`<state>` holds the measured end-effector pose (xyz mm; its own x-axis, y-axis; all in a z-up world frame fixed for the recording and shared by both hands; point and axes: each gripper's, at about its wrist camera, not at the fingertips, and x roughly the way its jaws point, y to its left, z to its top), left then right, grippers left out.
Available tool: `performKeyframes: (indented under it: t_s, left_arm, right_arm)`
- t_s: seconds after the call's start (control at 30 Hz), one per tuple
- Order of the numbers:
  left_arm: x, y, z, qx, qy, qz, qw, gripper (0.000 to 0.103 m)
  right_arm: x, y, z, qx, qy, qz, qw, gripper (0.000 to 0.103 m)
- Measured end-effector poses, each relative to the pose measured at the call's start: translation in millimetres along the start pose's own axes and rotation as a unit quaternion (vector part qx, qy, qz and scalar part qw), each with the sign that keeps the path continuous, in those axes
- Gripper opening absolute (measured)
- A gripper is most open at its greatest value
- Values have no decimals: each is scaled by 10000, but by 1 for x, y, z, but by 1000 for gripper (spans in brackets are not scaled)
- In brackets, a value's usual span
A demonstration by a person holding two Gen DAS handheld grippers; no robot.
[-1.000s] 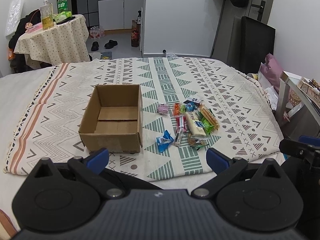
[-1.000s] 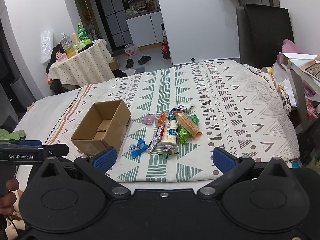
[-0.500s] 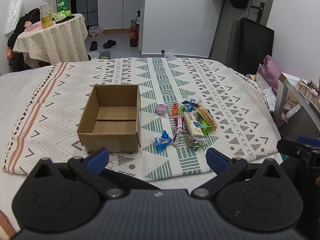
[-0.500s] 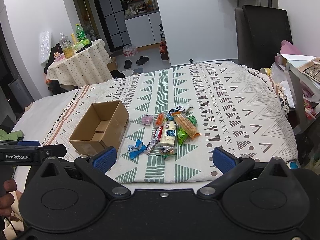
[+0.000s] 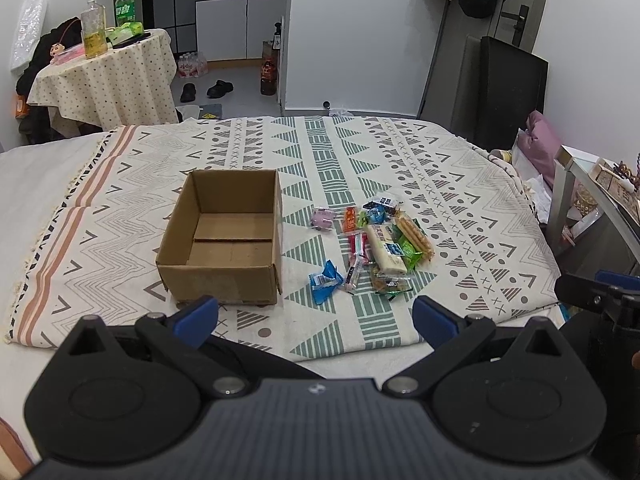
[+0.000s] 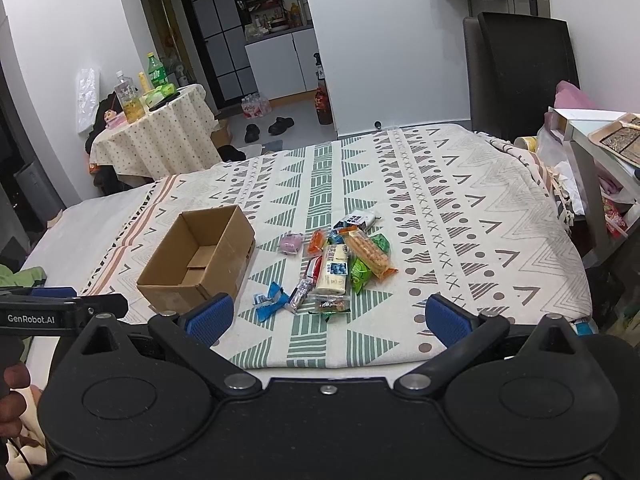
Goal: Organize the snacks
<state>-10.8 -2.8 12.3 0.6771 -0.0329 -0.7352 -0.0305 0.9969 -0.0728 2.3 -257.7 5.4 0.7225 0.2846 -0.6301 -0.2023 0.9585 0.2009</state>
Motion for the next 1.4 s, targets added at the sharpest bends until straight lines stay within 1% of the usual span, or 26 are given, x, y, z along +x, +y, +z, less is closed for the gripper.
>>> performKeyframes:
  t_s: [0.17,0.6,0.7,0.9,1.1,1.17,1.3,1.37,1.4]
  left_arm:
    - [-3,-2,-2,-6,-4,-9,10000,103]
    - [4,-6,0,-37,53,-44,10000,103]
    - [12,-5,5,-52,55,-24,10000,103]
    - [33,-2,10,-173,91,-120,9997,103]
    - [57,-9,13,-203,120,-302,9993,102]
    - [67,-11,15,-222,154,-326,9991,101]
    - [85,-13,14,-244,216,-375,9988,100]
    - [94,-14,15,-265,243,-408,9985,100]
    - [98,-15,15,-282,266,-433,9983,98]
  right_arm:
    - [1,2,0,-89,-16,-53,9999,103]
    - [18,4,4,-255,113,-76,9996,103]
    - [26,1,5,-253,147,-115,9995,103]
    - [41,-9,6,-189,191,-156,9995,103]
    - [65,-24,6,35,383,-84,9992,103]
    - [74,-29,5,161,425,39,9990,103]
    - [89,-38,3,342,486,164,9981,94]
    - [99,-43,3,444,564,242,9971,93]
    - [104,-44,3,487,609,274,9966,91]
